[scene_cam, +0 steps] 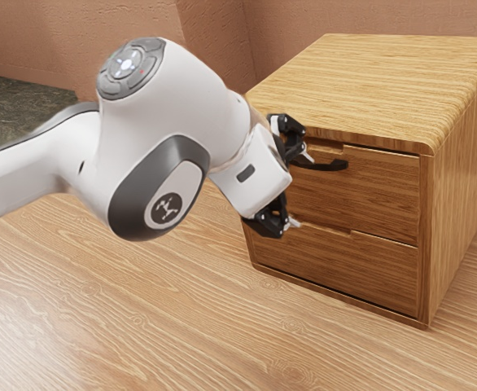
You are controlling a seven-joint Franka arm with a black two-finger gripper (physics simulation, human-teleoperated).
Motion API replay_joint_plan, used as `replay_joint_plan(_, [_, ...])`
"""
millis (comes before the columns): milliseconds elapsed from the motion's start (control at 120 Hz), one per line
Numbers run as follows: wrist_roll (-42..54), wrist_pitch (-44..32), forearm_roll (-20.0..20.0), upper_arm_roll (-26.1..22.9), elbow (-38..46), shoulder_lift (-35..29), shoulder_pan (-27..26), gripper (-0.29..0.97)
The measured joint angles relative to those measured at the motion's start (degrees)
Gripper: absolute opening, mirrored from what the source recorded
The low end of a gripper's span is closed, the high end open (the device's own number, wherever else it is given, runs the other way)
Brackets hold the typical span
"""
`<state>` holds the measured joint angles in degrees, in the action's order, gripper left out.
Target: Pull the drawer handle with one arm to open the drawer
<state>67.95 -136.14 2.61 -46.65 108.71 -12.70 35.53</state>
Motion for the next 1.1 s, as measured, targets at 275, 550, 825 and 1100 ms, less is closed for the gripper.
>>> replay_joint_plan(275, [0.79,-0.52,-0.37,0.15,-0.33,1.47,0.24,0.69])
replay_joint_plan(550, [1.06,-0.46,0.27,0.07,0.00,-0.69,0.18,0.68])
replay_joint_plan(825, [0.73,-0.36,0.58,-0.01,2.52,-1.96,0.23,0.69])
replay_joint_plan(1100, [0.43,-0.14,1.06,3.51,7.37,-7.67,-2.42,0.68])
